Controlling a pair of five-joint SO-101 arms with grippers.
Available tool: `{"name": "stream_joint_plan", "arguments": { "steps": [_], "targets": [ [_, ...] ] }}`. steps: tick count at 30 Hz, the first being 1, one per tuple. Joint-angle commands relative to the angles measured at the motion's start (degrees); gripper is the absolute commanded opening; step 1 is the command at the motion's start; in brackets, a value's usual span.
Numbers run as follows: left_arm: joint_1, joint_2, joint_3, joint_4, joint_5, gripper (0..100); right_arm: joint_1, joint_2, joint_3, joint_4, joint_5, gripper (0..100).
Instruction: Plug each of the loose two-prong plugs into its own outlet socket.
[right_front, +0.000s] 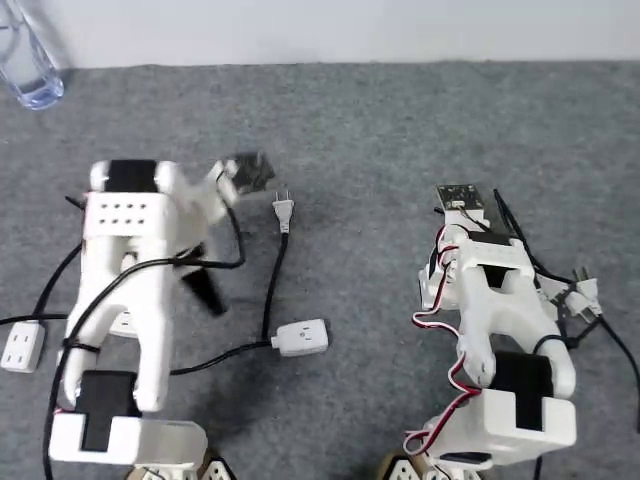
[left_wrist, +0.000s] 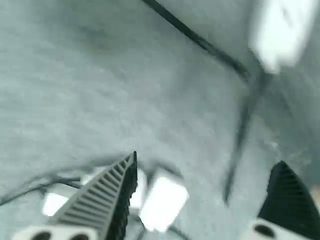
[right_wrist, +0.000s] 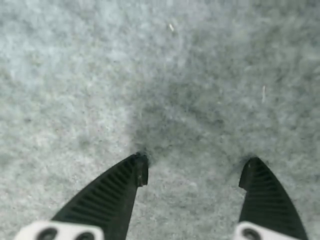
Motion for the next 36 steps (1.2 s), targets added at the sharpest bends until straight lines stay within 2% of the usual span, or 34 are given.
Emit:
{"name": "stream_joint_plan", "arguments": {
  "steps": [1, 3, 4, 7, 10, 20, 29, 36],
  "targets": [
    [5.54, 3.25, -1.71, -16.44, 29.10, 39, -1.36, -2.07, -0.35, -1.98, 0.09, 29.6],
    [6.95, 6.51, 0.75, -24.62, 37.89, 39, -1.36, -2.07, -0.35, -1.98, 0.09, 29.6],
    [7.82, 8.18, 2.24, -28.22, 40.00, 39, -1.36, -2.07, -0.35, -1.98, 0.09, 29.6],
    [9.93, 12.04, 5.41, -37.01, 43.69, 39, -1.36, -2.07, -0.35, -1.98, 0.09, 29.6],
    [10.11, 13.98, 5.67, -42.02, 48.09, 38, -1.36, -2.07, -0.35, -1.98, 0.09, 29.6],
    [8.44, 21.27, 5.49, -52.04, 49.85, 31, -2.51, -2.07, -0.35, -1.98, 2.02, 29.6],
    [8.00, 25.41, 0.66, -49.76, 49.67, 21, -2.51, -2.07, -0.35, -1.98, 2.02, 29.6],
    [10.73, 29.98, -9.36, -32.53, 49.58, 21, -2.51, -2.07, -0.35, -1.98, 2.02, 29.6]
  ]
}}
